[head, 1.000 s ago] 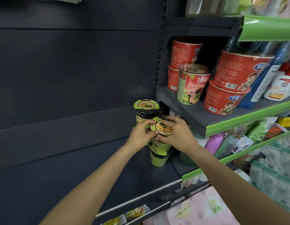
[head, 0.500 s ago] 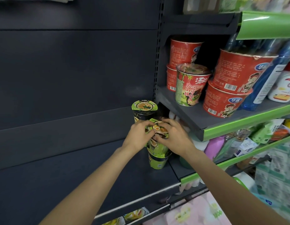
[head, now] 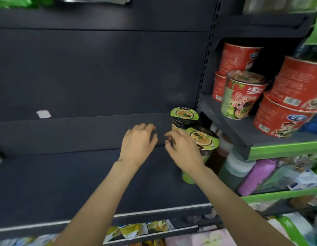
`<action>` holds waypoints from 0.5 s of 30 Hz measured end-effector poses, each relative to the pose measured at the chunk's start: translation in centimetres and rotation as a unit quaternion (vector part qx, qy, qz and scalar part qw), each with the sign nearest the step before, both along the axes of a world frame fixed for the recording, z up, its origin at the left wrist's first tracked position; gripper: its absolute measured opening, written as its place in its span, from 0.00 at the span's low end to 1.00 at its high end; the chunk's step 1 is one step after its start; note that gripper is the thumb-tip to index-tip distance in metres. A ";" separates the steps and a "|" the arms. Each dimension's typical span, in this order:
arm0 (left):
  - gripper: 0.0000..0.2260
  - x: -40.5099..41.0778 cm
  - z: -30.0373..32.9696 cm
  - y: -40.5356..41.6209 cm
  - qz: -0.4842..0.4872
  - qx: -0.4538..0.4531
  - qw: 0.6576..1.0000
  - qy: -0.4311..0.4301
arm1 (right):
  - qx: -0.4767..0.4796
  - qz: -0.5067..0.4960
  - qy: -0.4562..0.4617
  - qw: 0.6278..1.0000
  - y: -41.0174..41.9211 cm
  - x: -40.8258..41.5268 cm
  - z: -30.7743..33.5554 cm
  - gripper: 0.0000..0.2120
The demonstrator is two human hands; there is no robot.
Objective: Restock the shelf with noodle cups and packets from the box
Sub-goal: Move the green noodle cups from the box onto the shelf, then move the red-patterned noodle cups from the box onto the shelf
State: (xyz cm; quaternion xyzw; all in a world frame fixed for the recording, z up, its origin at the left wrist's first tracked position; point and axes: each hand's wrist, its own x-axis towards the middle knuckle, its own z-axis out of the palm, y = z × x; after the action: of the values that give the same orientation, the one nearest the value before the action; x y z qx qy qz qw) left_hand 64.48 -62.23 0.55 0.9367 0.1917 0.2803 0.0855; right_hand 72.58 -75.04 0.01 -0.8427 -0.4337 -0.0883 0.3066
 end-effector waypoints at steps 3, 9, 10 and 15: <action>0.11 -4.2 -0.1 2.2 0.041 0.014 0.999 -0.020 | -0.001 0.038 -0.002 0.999 2.9 -3.2 0.4 0.11; 0.10 -15.3 -0.1 7.3 0.124 -0.010 0.991 -0.048 | -0.001 0.140 0.011 0.990 10.0 -12.0 1.0 0.11; 0.10 -17.8 -0.1 8.4 0.138 -0.022 0.989 -0.050 | 0.002 0.160 0.021 0.987 11.5 -14.2 0.9 0.10; 0.10 -29.2 -0.6 13.5 0.182 -0.031 0.983 -0.013 | 0.006 0.226 0.066 0.972 17.8 -23.6 0.0 0.09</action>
State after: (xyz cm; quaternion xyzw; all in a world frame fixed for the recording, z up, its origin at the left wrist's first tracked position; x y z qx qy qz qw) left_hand 35.29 -48.75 -0.01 0.8793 0.3662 0.2974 0.0648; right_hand 48.99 -57.21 0.01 -0.7249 -0.5911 0.0369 0.3519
